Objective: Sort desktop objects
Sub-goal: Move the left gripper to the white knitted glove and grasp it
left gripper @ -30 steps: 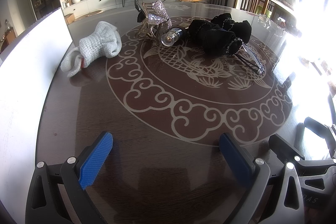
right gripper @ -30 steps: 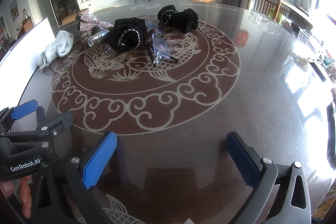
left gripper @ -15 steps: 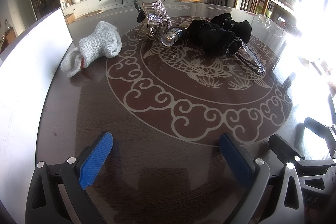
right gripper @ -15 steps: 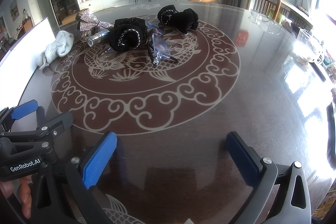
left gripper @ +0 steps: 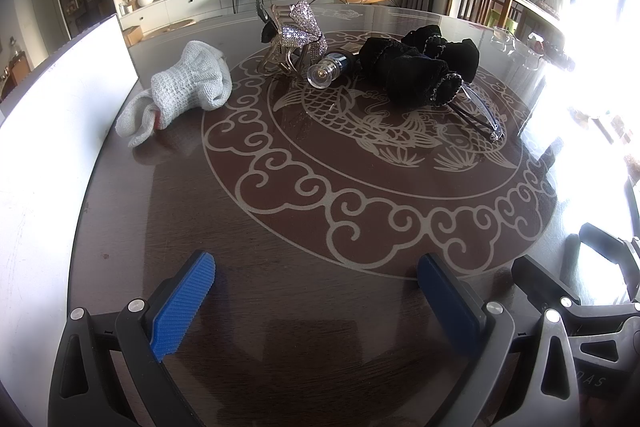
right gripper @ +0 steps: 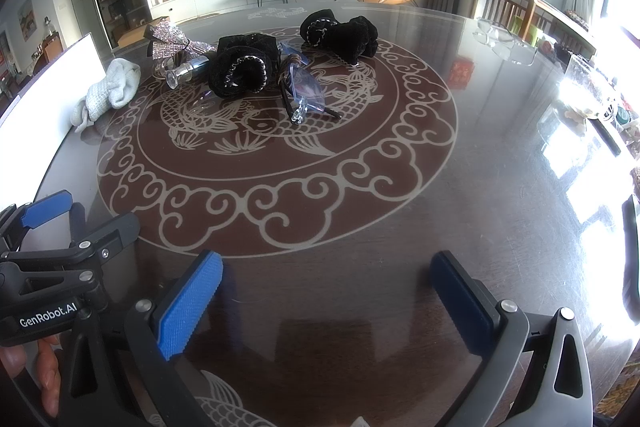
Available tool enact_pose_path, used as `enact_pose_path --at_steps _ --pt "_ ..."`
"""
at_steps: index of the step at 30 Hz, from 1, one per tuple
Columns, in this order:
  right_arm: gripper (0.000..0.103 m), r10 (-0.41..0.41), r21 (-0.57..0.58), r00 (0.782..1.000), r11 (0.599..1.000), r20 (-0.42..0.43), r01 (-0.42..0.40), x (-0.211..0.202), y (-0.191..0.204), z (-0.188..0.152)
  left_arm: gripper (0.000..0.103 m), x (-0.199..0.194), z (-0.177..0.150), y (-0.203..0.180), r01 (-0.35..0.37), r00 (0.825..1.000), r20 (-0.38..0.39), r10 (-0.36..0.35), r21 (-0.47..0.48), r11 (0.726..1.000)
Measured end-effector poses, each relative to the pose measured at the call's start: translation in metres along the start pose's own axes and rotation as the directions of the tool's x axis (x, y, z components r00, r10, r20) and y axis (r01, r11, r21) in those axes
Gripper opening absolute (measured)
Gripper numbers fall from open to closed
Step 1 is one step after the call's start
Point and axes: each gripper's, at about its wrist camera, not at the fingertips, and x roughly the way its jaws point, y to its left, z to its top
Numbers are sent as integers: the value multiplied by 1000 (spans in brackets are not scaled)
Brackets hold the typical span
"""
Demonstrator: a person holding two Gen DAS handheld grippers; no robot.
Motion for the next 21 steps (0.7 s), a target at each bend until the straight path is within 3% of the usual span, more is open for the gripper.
enact_pose_path --at_steps 4,6,8,13,16,21 --pt "103 -1 0 1000 1000 0 1 0 0 0 103 -1 1 6 -28 1000 3 28 -30 999" --pt "103 -1 1 1000 1000 0 1 0 0 0 103 -7 11 19 -81 995 59 85 -75 994" --pt "103 -1 1 1000 1000 0 1 0 0 0 103 -12 32 33 -143 984 91 154 -116 983" --pt "103 -1 1 1000 1000 0 1 0 0 0 103 -3 100 64 -218 967 91 237 -184 958" --pt "103 -1 1 1000 1000 0 1 0 0 0 103 26 126 70 -279 957 51 287 -131 951" --pt "103 -1 1 1000 1000 0 1 0 0 0 103 71 137 91 -281 959 -52 277 -127 951"
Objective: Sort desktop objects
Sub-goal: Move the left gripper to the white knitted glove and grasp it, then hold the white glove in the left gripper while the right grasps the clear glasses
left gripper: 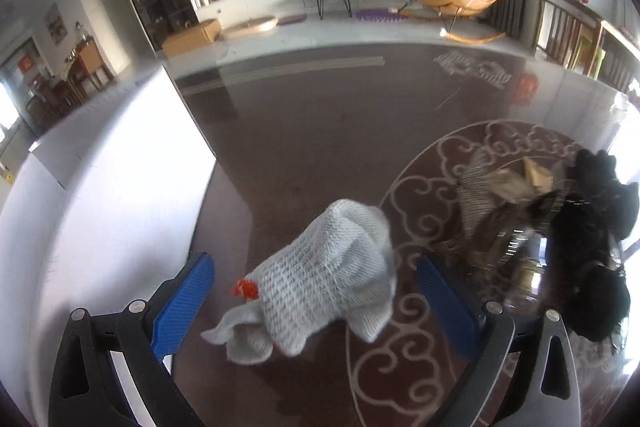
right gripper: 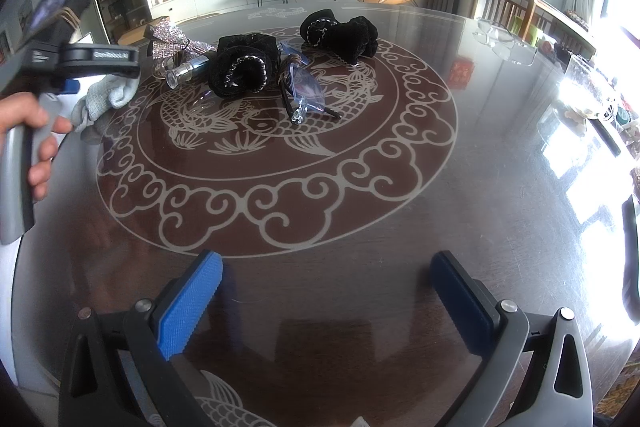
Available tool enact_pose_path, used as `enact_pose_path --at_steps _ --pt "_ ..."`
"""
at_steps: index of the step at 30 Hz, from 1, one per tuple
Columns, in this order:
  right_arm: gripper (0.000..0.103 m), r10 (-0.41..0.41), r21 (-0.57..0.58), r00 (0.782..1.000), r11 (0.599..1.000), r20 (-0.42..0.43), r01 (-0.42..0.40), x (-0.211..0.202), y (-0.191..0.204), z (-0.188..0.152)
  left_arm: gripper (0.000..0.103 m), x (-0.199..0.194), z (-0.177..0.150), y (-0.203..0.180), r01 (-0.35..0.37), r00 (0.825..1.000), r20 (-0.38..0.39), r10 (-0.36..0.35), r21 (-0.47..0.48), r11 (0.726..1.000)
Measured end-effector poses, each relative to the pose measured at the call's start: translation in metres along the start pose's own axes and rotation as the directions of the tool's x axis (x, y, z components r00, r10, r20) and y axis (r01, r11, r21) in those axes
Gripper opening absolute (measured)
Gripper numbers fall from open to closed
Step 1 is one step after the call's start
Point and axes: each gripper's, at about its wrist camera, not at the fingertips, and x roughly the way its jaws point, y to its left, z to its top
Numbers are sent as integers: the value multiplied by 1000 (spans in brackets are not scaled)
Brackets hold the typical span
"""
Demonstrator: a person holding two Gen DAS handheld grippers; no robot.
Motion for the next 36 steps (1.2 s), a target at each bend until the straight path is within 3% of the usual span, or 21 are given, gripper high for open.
enact_pose_path --at_steps 2,3,4,7,14,20,25,36 --pt "103 0 0 1000 1000 0 0 0 0 0 97 12 -2 3 38 999 -35 -39 -20 999" --pt "103 0 0 1000 1000 0 0 0 0 0 79 13 -6 5 73 997 -34 -74 -32 997" --pt "103 0 0 1000 1000 0 0 0 0 0 67 9 -10 8 109 994 -4 -109 -54 993" --pt "103 0 0 1000 1000 0 0 0 0 0 54 -3 -24 5 100 995 23 -99 -56 993" --pt "103 0 0 1000 1000 0 0 0 0 0 53 -56 -100 -9 163 985 51 -163 0 987" --pt "103 0 0 1000 1000 0 0 0 0 0 54 -97 -153 -12 210 973 63 -220 133 969" --pt "103 0 0 1000 1000 0 0 0 0 0 55 -101 -159 -7 246 965 63 -254 112 963" --pt "103 0 0 1000 1000 0 0 0 0 0 59 -95 -157 -9 244 966 61 -253 119 962"
